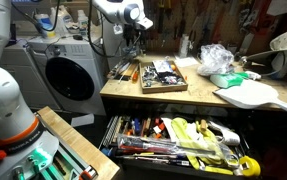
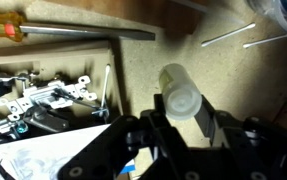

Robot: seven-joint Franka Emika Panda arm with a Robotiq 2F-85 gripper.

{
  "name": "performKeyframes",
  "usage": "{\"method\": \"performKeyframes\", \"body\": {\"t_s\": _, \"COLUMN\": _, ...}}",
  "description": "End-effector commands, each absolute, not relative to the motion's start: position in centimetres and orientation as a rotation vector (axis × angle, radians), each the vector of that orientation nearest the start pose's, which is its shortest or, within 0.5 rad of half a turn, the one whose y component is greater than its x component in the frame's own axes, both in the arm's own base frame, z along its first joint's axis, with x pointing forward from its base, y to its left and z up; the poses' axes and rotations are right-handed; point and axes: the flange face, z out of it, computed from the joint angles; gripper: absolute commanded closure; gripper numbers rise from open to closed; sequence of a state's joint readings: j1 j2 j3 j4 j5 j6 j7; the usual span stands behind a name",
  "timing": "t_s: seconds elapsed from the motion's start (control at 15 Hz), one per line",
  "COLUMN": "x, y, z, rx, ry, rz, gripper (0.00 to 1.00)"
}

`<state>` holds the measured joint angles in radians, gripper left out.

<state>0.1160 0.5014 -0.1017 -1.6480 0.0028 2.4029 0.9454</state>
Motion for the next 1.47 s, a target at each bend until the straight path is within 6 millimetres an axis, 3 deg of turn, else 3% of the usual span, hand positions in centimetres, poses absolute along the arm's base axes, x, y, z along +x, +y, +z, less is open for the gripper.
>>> {"method": "performKeyframes", "body": {"t_s": 0.0, "x": 72.2, "y": 3.1, "z": 33.2, "rx": -2.743, "ry": 1.38, "rz": -0.417, "gripper": 0.88}}
{"method": "performKeyframes", "body": {"t_s": 0.53, "x": 73.9, "y": 3.7, "z": 30.0, "rx": -2.821, "ry": 1.387, "rz": -0.431, "gripper": 0.87}}
{"method": "performKeyframes", "body": {"t_s": 0.6, "x": 74.0, "y": 3.7, "z": 29.8, "rx": -2.829, "ry": 1.387, "rz": -0.434, "gripper": 0.83}}
{"method": "performKeyframes", "body": {"t_s": 0.67, "x": 74.1, "y": 3.7, "z": 29.7, "rx": -2.834, "ry": 1.383, "rz": -0.425, "gripper": 0.66}}
{"method": "performKeyframes", "body": {"t_s": 0.73, "x": 74.1, "y": 3.6, "z": 29.6, "rx": -2.835, "ry": 1.387, "rz": -0.42, "gripper": 0.4}}
{"method": "performKeyframes", "body": {"t_s": 0.87, "x": 74.0, "y": 3.6, "z": 29.8, "rx": -2.84, "ry": 1.38, "rz": -0.407, "gripper": 0.33}}
{"method": "performKeyframes", "body": {"t_s": 1.13, "x": 72.9, "y": 3.3, "z": 31.1, "rx": -2.863, "ry": 1.371, "rz": -0.331, "gripper": 0.02}}
{"method": "performKeyframes", "body": {"t_s": 1.4, "x": 71.4, "y": 2.5, "z": 32.9, "rx": -2.903, "ry": 1.34, "rz": -0.279, "gripper": 0.0}}
